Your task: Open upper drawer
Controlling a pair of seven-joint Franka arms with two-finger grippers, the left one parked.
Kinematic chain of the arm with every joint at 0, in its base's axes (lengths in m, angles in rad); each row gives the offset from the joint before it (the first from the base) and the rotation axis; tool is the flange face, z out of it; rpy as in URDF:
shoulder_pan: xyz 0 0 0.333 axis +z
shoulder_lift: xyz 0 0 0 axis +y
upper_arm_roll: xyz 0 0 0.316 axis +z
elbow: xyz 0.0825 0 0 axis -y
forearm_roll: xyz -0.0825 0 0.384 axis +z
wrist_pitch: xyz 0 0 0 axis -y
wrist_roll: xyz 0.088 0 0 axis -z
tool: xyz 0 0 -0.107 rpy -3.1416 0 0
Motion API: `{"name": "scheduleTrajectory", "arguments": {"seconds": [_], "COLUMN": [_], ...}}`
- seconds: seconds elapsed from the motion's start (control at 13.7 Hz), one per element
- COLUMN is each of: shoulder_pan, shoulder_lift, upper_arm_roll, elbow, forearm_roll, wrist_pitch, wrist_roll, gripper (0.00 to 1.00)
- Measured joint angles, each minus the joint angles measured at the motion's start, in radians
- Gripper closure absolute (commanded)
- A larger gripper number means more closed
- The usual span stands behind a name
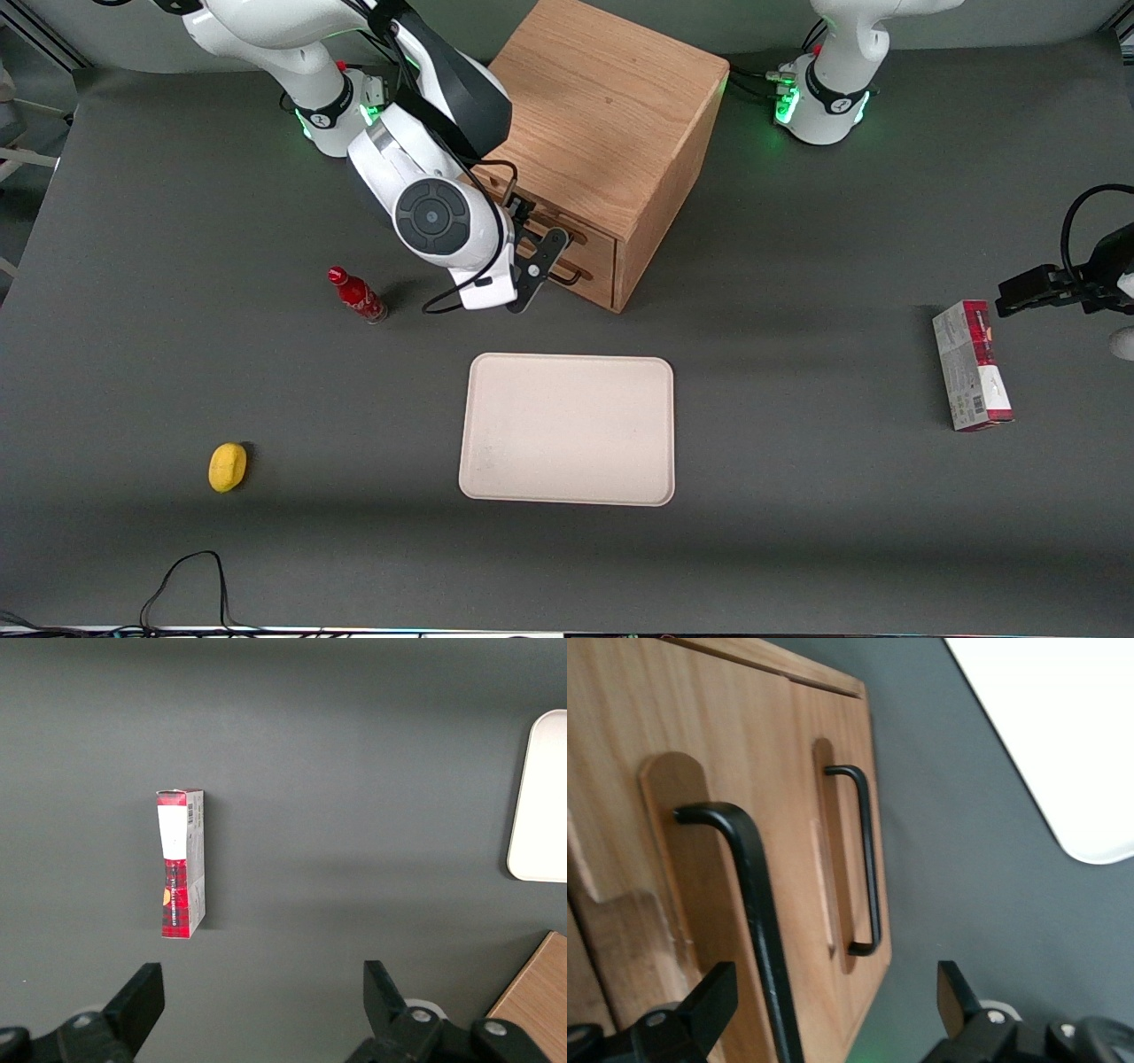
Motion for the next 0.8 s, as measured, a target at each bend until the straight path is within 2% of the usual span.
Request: {"name": "scheduleTrajectory", "arguments": {"seconds": [0.51,0.8], "shoulder_pan": [0.001,0.000], "shoulder_lift": [0.029,0.032], "upper_arm_roll": [-0.002,-0.006], "elbow": [0.000,0.005], "forearm_roll": [0.007,-0.031], "wrist_pitch": [0.002,0.019], "wrist_roll": [-0.080,-0.083], "gripper": [0.00,0.00]}}
